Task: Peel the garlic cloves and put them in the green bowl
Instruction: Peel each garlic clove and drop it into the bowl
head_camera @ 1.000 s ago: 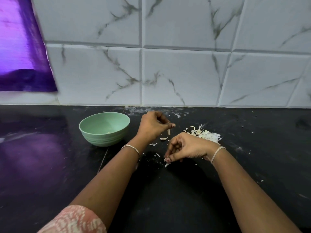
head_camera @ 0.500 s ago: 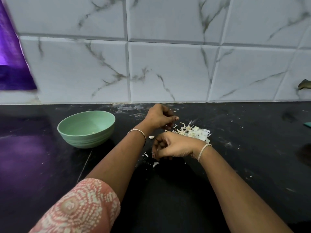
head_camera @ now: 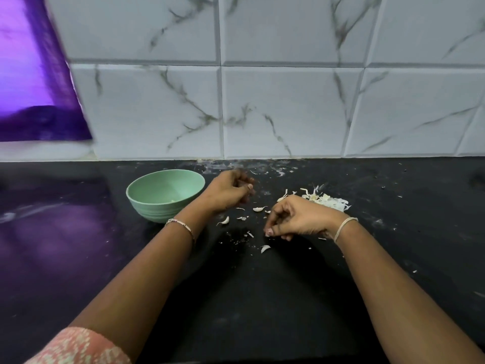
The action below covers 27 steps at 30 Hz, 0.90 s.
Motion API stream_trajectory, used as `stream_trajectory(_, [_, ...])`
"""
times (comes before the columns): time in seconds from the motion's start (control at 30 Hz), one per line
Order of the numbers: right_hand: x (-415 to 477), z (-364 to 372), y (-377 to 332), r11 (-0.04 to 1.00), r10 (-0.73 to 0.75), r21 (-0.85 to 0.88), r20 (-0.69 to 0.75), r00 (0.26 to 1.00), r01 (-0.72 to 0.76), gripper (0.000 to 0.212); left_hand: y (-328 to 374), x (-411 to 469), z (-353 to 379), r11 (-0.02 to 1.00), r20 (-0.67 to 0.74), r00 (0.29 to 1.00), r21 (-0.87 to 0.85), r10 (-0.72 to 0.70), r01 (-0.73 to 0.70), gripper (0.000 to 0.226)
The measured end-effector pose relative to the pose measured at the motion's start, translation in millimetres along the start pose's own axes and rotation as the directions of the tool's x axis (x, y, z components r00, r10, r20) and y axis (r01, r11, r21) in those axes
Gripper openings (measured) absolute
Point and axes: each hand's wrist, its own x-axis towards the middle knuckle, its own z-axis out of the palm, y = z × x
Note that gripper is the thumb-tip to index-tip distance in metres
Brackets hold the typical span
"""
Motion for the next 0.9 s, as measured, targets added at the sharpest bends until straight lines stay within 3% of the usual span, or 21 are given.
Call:
stream_trajectory(0.23, [4.3, -6.1, -10.4, 0.987, 0.058, -0.151, 0.005, 0.998, -0.056, 0.006, -29.9, -27.1, -6.3, 0.987, -0.130, 0.991, 0.159, 0.038, -0.017, 0.015])
stream_trajectory(0.37, [1.3, -27.9, -37.3, 0.978, -0.014, -0.210, -0.114, 0.993, -0.011, 0.012, -28.1, -30.8, -5.7, 0.974, -0.186, 0.978, 0.221, 0.096, -0.054, 0.016])
stream_trajectory(0.5, [-8.3, -51.2, -74.9, 0.983, -0.131, 0.078, -0.311, 0.941, 0.163, 0.011, -22.7, -33.8, -7.6, 0.968, -0.235, 0.963, 0.238, 0.133, -0.075, 0.011])
stream_trajectory(0.57, [-6.6, -48.0, -75.5, 0.977, -0.127, 0.119, -0.336, 0.933, 0.176, 0.014, -23.4, -33.0, -8.9, 0.973, -0.260, 0.956, 0.218, 0.133, -0.076, 0.011])
stream_trajectory(0.67, [3.5, -8.0, -45.9, 0.971, 0.052, -0.225, -0.149, 0.987, -0.085, 0.006, -22.8, -34.2, -7.2, 0.979, -0.270, 0.955, 0.190, 0.123, -0.072, 0.013])
stream_trajectory(0.73, [10.3, 5.5, -28.9, 0.909, 0.159, -0.369, -0.119, 0.980, -0.193, 0.016, -22.6, -35.8, -4.8, 0.982, -0.271, 0.956, 0.175, 0.115, -0.068, 0.015])
stream_trajectory(0.8, [9.6, -5.2, -37.5, 0.945, 0.119, -0.284, -0.162, 0.980, -0.161, 0.018, -22.6, -35.8, -3.6, 0.979, -0.270, 0.955, 0.194, 0.118, -0.066, 0.017])
stream_trajectory(0.9, [1.5, -18.4, -52.7, 0.995, 0.006, 0.095, -0.277, 0.961, 0.021, 0.014, -23.4, -33.6, -2.5, 0.976, -0.266, 0.956, 0.206, 0.124, -0.069, 0.020])
